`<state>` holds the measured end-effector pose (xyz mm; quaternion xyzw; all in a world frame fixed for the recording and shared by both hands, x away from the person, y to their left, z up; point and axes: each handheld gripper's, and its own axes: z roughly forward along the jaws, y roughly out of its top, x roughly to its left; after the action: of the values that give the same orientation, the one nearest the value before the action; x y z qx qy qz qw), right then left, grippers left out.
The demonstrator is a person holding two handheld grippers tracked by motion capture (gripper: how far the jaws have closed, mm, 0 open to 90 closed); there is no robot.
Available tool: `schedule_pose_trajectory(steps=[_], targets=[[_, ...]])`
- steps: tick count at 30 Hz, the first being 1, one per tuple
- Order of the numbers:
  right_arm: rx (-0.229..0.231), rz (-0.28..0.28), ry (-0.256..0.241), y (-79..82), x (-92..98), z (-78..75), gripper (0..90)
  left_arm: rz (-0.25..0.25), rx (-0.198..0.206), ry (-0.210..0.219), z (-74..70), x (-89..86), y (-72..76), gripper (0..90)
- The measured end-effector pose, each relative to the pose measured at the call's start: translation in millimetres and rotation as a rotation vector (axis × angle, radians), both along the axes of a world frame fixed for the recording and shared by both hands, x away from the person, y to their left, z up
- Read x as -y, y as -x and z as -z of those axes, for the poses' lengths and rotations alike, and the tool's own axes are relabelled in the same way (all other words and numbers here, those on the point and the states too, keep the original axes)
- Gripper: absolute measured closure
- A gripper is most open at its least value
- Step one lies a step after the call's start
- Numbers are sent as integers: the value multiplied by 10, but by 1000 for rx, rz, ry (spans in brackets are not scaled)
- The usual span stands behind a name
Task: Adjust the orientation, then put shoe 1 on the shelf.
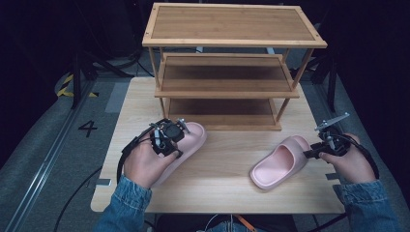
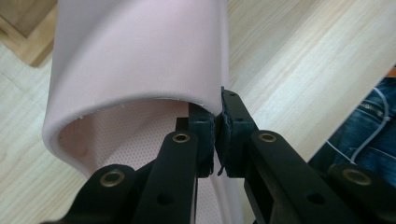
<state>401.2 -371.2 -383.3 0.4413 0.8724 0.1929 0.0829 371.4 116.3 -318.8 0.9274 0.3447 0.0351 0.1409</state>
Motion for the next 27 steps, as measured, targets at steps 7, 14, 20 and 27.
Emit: schedule_pose_trajectory(steps=[7,14,20,27], targets=[[2,1,2,0,17,1,521,37,3,27,-229,72,-28,846],[7,6,-7,6,18,-23,521,101,33,49,-547,151,-79,845],[4,6,-3,4,26,-16,520,131,31,84,-760,192,-122,845],[4,7,-6,20,43,-12,520,135,68,76,-1050,254,-231,846]])
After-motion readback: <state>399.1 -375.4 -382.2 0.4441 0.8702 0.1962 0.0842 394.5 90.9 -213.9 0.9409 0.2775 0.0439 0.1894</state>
